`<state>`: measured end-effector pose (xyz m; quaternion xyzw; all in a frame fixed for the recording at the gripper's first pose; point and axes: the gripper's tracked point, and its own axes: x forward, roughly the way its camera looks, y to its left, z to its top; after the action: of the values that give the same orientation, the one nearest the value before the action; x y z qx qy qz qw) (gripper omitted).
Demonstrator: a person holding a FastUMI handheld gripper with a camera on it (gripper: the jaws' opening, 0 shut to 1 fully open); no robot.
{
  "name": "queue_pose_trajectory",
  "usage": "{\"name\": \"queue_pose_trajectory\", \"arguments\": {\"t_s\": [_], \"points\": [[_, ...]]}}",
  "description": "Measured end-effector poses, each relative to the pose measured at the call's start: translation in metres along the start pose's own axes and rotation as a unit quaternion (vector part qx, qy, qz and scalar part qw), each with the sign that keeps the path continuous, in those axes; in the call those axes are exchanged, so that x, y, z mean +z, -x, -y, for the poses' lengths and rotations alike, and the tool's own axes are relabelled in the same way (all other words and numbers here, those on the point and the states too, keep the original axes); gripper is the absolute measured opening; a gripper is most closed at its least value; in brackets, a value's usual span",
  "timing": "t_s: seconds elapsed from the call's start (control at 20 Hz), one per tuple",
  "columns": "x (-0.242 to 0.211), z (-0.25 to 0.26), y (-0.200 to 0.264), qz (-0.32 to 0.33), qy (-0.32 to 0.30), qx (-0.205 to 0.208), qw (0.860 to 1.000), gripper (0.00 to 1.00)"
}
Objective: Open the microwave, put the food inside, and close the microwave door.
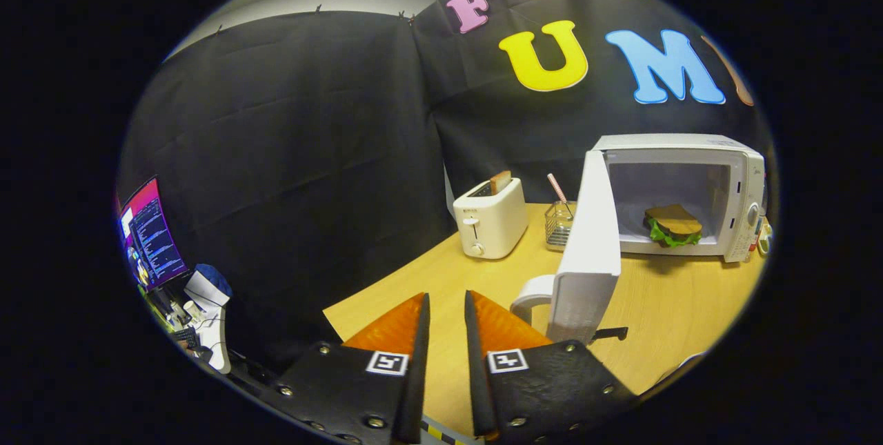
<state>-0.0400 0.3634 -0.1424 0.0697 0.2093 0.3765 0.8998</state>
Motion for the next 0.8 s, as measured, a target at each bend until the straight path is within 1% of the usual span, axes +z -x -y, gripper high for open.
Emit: {"name": "queue_pose_trajectory", "arguments": {"t_s": [0.05, 0.1, 0.2, 0.35, 0.5, 0.8], "points": [[-0.004, 0.017, -0.001, -0.006, 0.003, -0.026, 1.0, 0.17], [-0.006, 0.016, -0.003, -0.012, -0.008, -0.012, 1.0, 0.01], [-0.012, 0.015, -0.006, -0.024, -0.017, -0.002, 1.0, 0.01], [-0.016, 0.024, 0.001, -0.029, -0.009, -0.003, 1.0, 0.01], [-0.02, 0.035, 0.009, -0.039, -0.024, -0.003, 0.999, 0.01], [-0.025, 0.07, 0.03, -0.045, -0.036, -0.024, 0.998, 0.01]]}}
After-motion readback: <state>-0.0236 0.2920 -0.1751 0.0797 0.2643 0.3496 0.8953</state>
